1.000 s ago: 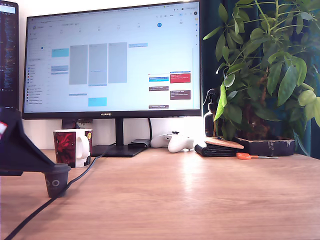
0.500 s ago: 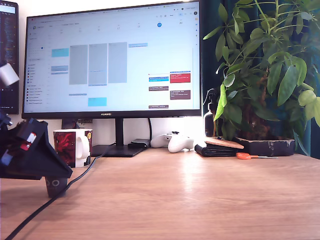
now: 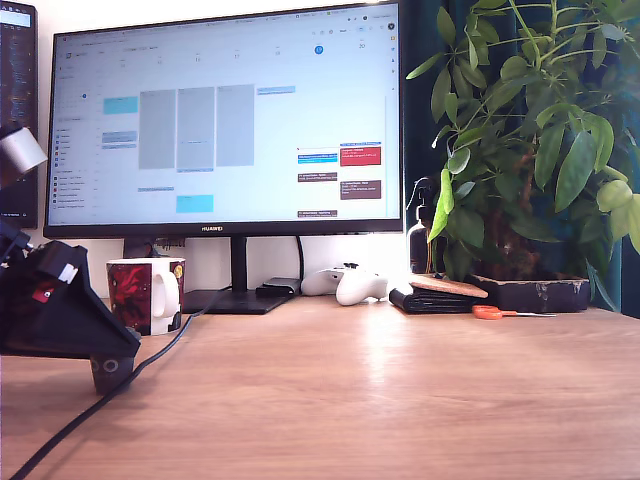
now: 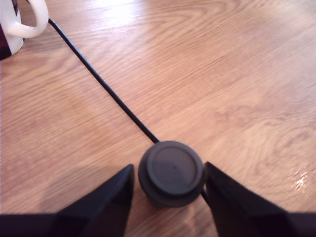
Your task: Pick the grey coffee capsule and place it inside the red coffee cup
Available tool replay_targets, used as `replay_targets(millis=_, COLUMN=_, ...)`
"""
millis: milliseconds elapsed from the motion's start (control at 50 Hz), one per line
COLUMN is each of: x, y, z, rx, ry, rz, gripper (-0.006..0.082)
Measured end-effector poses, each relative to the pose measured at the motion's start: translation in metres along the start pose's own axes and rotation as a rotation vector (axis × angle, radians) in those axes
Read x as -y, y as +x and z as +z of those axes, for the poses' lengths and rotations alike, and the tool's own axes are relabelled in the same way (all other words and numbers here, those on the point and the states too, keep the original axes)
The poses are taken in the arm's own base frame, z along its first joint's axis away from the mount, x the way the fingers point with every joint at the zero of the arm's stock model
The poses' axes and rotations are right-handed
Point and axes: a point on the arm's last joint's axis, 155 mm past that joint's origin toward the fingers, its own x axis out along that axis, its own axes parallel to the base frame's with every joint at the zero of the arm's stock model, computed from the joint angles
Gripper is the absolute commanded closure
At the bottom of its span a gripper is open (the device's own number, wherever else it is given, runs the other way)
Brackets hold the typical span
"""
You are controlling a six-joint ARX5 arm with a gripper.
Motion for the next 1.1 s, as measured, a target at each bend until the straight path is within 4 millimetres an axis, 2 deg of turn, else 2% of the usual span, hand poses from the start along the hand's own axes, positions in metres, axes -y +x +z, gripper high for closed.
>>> replay_targets(millis=160, x=0.0, y=0.0, z=0.007, rx=0.026, ry=0.009, rz=0.0, gripper=0.068)
replay_targets(millis=360, x=0.001, y=-0.002, z=0.046, rx=0.163, ry=0.057, rz=0.0, gripper=0.068)
replay_targets(millis=440, x=-0.001, y=-0.003, z=0.075, rx=0.225, ry=0.083, rz=0.014, gripper=0.0679)
replay_targets(millis=580, x=-0.011, y=-0.011, z=0.142, rx=0.361, ry=0.155, rz=0.07, gripper=0.068)
replay_targets(millis=700, x=-0.026, y=-0.021, z=0.178, rx=0.423, ry=0.174, rz=0.114, gripper=0.0679)
replay_targets(millis=920, x=-0.067, y=-0.031, z=0.21, rx=0.431, ry=0.147, rz=0.185, gripper=0.0679)
replay_targets(millis=1020, x=-0.085, y=-0.02, z=0.216, rx=0.383, ry=0.118, rz=0.191, gripper=0.0679)
replay_targets(millis=1100, x=-0.097, y=-0.007, z=0.212, rx=0.329, ry=0.089, rz=0.195, gripper=0.0679)
